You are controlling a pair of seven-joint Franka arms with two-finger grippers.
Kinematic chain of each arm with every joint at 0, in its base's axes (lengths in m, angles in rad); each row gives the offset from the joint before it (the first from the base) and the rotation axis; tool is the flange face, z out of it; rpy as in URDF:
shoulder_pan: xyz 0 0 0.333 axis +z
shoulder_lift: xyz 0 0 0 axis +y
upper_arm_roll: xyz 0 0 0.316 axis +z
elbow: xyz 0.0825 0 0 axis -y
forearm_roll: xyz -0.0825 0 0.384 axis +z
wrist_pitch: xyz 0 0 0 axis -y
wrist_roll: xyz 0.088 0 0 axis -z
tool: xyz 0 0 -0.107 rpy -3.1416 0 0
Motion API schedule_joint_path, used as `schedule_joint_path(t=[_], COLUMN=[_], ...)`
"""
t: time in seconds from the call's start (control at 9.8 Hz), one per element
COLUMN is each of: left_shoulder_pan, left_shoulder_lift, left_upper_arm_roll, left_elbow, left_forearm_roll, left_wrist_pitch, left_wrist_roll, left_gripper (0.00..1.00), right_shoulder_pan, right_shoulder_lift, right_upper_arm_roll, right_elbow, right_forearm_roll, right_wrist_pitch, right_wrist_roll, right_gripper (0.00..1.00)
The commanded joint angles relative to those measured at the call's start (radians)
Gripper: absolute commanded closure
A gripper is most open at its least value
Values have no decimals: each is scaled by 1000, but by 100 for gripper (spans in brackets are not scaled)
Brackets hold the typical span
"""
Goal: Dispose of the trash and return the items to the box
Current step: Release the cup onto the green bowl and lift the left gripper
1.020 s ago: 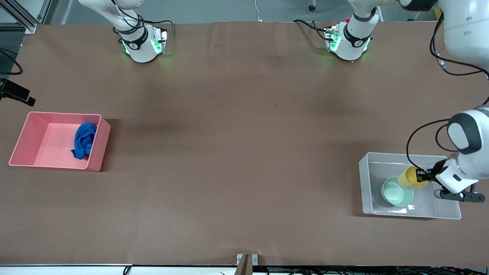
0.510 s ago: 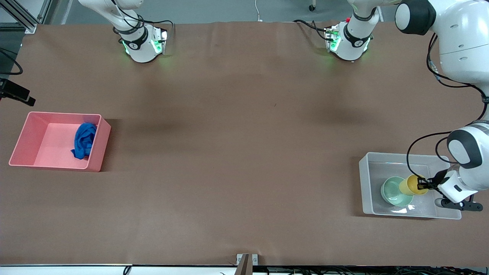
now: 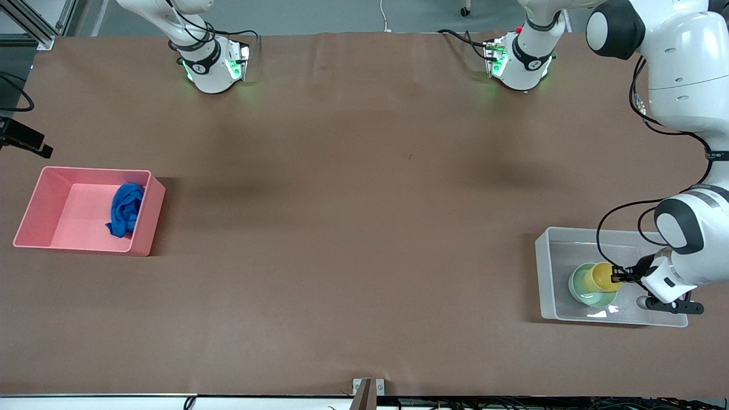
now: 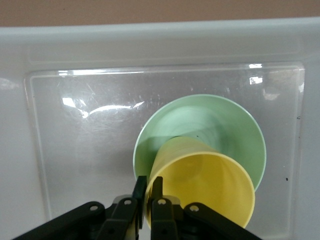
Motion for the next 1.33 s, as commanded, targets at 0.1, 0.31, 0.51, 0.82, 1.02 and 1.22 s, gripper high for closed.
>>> schedule_joint_path(t=[0.1,0.31,0.51,0.82,1.02,1.22], left_shoulder_pan=[-3,-25,-40,-45,-42,-45], left_shoulder_lift=[-32,-137,-309,-552,-684,-809], left_upper_arm_roll=[3,3,-2,-78,-169,-187], left_elbow=[-18,-52,-116,-178,-169,-175], left_forearm_roll=[-19,-4,19,203,280,280], left_wrist_pitch=[16,11,-7,-227,-355,-548], left_wrist_roll=[4,-3,-41,-148,-260,-314], left_gripper=[13,5,5,0,0,0], right_shoulder_pan=[0,0,0,-6,-3,-3], right_shoulder_lift=[-16,-16,-16,-16,-17,-17], right_upper_arm_roll=[1,1,1,-3,-15,-15], right_elbow=[-15,-15,-15,-20,-18,-17], right_forearm_roll=[-8,-8,-8,30,40,35], right_wrist_pitch=[1,1,1,21,7,-4], right_wrist_roll=[3,3,3,-5,-29,-29], right_gripper=[0,0,0,0,0,0])
